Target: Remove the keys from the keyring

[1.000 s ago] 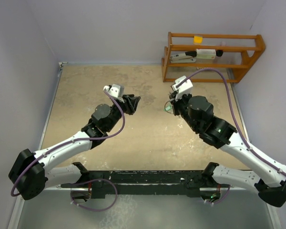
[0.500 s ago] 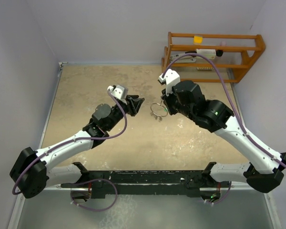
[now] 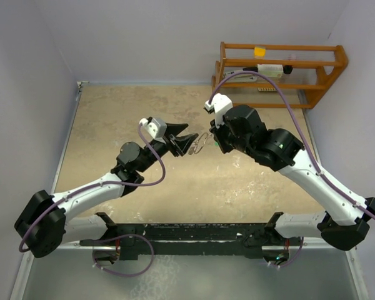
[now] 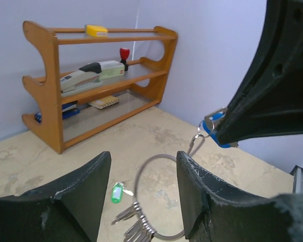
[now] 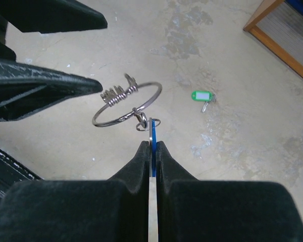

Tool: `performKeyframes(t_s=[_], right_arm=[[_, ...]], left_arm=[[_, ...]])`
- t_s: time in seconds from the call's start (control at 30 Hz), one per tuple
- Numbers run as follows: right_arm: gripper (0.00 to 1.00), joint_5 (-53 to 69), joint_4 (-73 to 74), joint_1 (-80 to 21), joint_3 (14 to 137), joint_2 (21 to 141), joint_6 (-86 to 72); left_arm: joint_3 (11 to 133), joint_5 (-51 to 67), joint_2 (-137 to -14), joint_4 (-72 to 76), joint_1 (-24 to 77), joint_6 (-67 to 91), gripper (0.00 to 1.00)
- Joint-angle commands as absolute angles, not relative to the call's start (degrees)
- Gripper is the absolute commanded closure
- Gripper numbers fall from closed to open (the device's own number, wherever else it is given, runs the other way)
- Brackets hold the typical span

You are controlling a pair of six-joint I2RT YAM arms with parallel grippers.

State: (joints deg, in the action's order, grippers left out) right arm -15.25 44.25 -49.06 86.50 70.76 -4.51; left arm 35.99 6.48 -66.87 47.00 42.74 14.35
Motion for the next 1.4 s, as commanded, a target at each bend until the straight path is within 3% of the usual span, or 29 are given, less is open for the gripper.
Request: performKeyframes(t_s=[0.0, 1.37], right_arm=[[1.0, -13.83, 41.28, -49.02, 86.39, 68.85, -4.2], [1.0, -13.28, 34.28, -49.05, 82.25, 68.36, -4.66]], left_arm=[[34.07, 12.88, -69.52, 58.22, 42.52, 14.44, 0.47], [32.52, 11.51, -76.55, 66.87, 45.52, 16.02, 0.49]])
